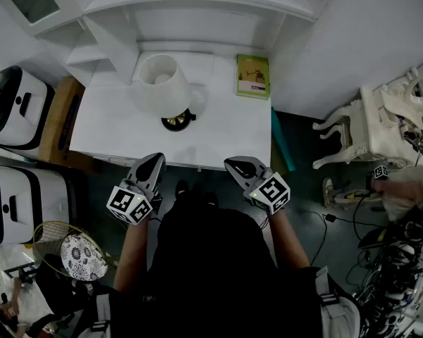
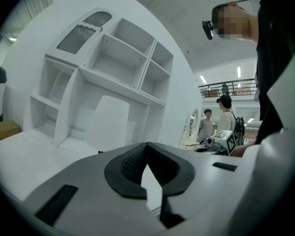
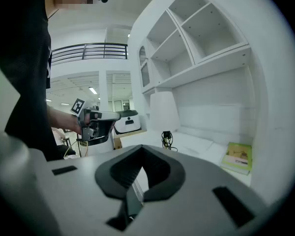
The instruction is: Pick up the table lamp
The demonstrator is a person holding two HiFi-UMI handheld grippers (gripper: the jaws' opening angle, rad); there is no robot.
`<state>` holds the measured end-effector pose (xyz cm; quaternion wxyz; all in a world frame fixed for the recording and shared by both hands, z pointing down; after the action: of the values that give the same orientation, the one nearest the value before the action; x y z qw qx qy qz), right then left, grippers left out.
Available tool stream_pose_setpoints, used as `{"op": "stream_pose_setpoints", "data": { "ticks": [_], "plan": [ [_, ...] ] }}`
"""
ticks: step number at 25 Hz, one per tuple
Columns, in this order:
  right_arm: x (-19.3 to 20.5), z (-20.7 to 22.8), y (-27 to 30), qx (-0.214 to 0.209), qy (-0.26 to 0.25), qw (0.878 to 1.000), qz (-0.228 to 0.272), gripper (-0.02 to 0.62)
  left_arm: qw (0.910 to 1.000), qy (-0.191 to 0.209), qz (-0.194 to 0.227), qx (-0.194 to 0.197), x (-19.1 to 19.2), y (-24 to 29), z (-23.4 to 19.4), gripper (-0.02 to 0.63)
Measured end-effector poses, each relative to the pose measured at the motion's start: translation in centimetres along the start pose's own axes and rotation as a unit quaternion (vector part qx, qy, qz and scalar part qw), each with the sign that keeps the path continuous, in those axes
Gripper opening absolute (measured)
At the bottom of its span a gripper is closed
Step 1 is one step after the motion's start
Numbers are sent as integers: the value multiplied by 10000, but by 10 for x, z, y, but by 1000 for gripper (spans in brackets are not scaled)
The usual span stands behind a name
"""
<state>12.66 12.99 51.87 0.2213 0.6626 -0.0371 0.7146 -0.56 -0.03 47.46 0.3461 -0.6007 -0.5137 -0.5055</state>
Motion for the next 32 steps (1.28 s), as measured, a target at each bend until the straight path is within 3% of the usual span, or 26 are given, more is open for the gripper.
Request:
{"op": "stream_pose_setpoints", "data": {
  "ticks": [21, 32],
  "plan": [
    [9, 0, 7, -73, -22, 9999, -65, 8, 10000, -38, -11, -37, -1, -10, -2, 11],
    [-8, -25, 52, -42, -94, 9998, -161, 9, 9999, -125, -10, -68, -13, -49, -50, 11]
  ]
}}
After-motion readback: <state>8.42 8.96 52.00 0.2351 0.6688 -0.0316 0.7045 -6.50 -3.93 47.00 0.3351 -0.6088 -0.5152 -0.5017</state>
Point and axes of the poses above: the fingertips, and each gripper's own axes: y forward along the fingers, z to its right, x out of its underside, the point moved 1 cm from there along -y, backward along the fingers, and after that the axes turned 3 degrees about -x, right-handed, at the moved point
